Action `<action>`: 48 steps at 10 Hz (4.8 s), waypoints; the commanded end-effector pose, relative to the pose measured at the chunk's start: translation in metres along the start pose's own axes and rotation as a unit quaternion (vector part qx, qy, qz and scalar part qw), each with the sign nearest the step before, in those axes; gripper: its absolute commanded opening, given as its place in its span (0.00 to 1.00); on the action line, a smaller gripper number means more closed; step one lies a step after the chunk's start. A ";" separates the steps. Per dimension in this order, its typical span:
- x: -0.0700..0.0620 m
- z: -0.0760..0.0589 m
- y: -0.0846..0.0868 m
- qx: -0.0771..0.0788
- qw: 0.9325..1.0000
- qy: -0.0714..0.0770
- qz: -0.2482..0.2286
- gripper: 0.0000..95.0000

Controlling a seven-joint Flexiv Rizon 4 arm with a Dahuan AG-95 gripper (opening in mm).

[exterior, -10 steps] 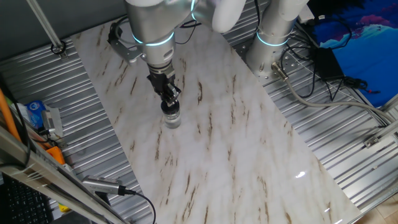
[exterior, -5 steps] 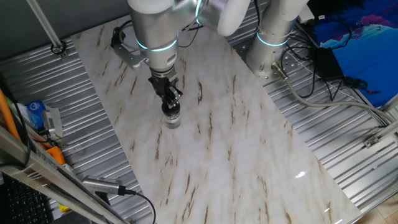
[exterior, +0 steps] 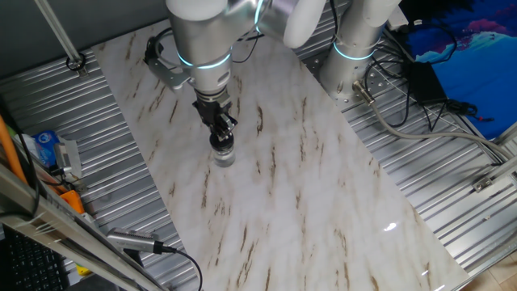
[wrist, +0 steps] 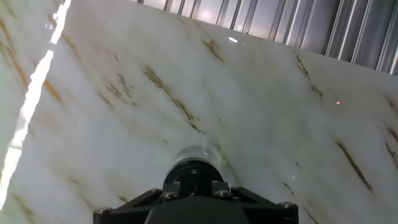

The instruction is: Screw the lid onto the jar

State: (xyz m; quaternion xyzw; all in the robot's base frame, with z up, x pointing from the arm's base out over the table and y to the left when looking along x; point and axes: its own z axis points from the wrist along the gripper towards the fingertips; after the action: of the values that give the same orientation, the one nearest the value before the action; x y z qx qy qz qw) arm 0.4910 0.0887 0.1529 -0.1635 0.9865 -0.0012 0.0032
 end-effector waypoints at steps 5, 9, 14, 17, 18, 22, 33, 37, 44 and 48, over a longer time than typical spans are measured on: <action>0.000 0.002 0.001 0.004 1.000 -0.006 0.000 0.00; -0.001 0.003 0.001 0.008 1.000 -0.007 -0.001 0.00; -0.001 0.005 0.001 0.018 1.000 -0.008 -0.016 0.00; 0.000 0.005 0.000 0.023 0.999 -0.012 -0.021 0.00; 0.000 0.005 0.000 0.023 0.999 -0.013 -0.021 0.00; 0.000 0.005 0.000 0.023 0.999 -0.014 -0.022 0.00; 0.001 0.012 -0.002 0.019 1.000 -0.019 -0.005 0.00; 0.001 0.013 -0.002 0.021 0.999 -0.026 0.036 0.00; 0.000 0.013 -0.002 0.022 0.996 -0.036 0.076 0.20; 0.000 0.013 -0.002 0.021 0.998 -0.035 0.048 0.60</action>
State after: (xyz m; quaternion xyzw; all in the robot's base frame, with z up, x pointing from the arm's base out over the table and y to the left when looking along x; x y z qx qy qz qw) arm 0.4918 0.0866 0.1390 -0.1142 0.9925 -0.0166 0.0410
